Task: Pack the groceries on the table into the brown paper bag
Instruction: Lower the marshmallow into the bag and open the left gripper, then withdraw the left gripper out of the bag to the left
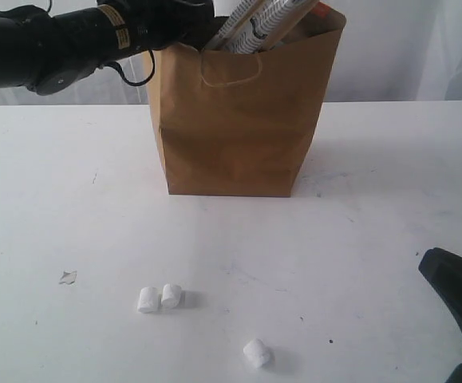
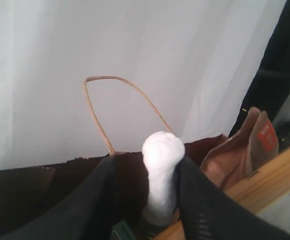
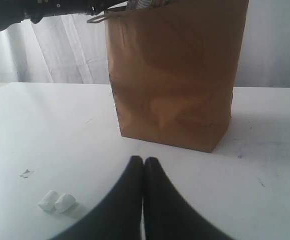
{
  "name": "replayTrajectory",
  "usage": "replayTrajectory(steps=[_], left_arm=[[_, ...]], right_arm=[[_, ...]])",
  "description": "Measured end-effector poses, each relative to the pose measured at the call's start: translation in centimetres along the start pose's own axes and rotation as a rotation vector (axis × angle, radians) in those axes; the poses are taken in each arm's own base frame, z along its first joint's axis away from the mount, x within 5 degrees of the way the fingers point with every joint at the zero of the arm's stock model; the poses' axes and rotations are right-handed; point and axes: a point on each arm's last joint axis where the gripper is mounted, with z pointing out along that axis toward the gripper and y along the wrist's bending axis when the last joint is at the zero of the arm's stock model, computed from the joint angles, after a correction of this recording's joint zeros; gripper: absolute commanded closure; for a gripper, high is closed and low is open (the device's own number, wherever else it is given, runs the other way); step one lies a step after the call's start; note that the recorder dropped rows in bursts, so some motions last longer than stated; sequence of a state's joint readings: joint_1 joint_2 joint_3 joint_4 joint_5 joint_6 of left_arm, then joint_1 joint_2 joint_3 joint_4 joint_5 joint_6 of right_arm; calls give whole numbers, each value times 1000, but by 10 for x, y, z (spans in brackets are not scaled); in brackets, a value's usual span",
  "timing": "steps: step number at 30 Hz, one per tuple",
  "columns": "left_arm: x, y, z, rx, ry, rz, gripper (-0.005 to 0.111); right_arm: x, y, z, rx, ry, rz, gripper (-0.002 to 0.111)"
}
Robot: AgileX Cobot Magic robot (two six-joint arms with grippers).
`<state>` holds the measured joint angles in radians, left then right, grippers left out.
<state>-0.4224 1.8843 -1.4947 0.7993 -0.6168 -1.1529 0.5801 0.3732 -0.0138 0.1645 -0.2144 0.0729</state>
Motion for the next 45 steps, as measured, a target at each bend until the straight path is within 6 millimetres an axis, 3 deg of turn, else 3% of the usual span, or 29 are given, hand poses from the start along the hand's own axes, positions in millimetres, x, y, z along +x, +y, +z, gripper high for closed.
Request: replayTrajectory(steps=[7,11,13,20,24,34,45], left_arm=[[-1,2,0,-20,-18,-128,48],[1,1,0,-10,6,-71,65],[1,1,0,-8,15,-52,68],[0,-3,0,29,2,-31,48],[-4,-5,-3,27,19,30,48],[-44,-21,-33,-17,41,289,48],[-55,-1,-77,-104,144,358,48]], right_arm=[[0,0,0,0,0,0,108],[0,0,0,0,0,0,108],[0,0,0,0,0,0,108],[0,0,0,0,0,0,108],[0,0,0,0,0,0,108],[0,0,0,0,0,0,108],[0,0,0,0,0,0,108]])
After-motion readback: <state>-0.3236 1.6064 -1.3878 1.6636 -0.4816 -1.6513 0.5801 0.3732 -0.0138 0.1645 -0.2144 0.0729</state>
